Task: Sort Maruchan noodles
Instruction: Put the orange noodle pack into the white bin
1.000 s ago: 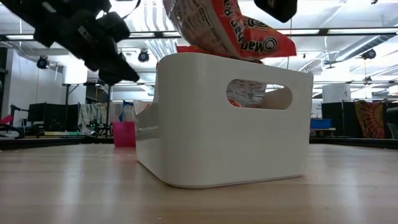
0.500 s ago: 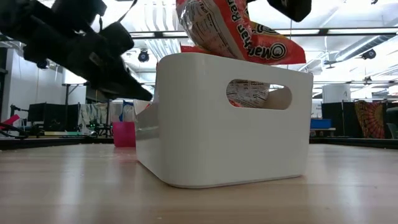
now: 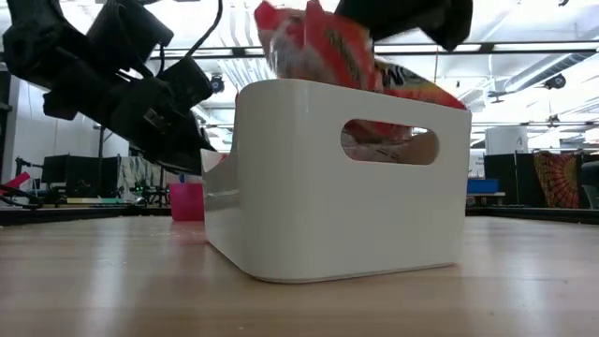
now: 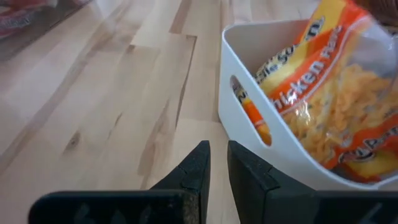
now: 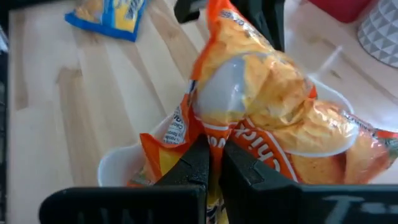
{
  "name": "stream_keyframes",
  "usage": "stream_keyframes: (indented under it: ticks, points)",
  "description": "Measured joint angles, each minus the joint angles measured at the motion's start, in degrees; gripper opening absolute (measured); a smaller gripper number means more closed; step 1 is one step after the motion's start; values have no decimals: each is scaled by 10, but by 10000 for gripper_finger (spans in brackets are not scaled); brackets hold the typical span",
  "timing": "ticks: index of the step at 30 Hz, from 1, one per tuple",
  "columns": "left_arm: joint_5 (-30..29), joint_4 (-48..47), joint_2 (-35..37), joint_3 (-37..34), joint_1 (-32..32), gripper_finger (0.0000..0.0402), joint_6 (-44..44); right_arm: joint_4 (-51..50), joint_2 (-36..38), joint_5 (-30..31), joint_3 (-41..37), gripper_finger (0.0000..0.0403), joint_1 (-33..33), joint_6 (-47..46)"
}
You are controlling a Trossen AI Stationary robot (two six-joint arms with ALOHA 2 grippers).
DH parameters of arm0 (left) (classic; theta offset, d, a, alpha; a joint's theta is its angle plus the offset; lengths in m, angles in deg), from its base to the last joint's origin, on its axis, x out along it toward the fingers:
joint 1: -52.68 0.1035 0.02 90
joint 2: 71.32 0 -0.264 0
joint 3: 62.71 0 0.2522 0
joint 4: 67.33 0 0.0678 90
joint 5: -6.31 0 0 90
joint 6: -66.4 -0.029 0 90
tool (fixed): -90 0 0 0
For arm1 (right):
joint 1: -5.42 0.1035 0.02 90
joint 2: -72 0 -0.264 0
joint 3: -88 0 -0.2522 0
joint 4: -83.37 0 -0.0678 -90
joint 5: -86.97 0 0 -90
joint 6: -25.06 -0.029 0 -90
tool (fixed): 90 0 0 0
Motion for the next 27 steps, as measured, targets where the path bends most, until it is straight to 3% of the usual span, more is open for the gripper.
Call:
stream_keyframes:
  ticks: [16, 27]
  points:
    - [1, 1, -2, 7, -14, 38, -2, 26, -39, 18, 6, 19, -4, -17]
    - [1, 1, -2, 7, -14, 38, -3, 25, -23, -22, 5, 121, -6, -14]
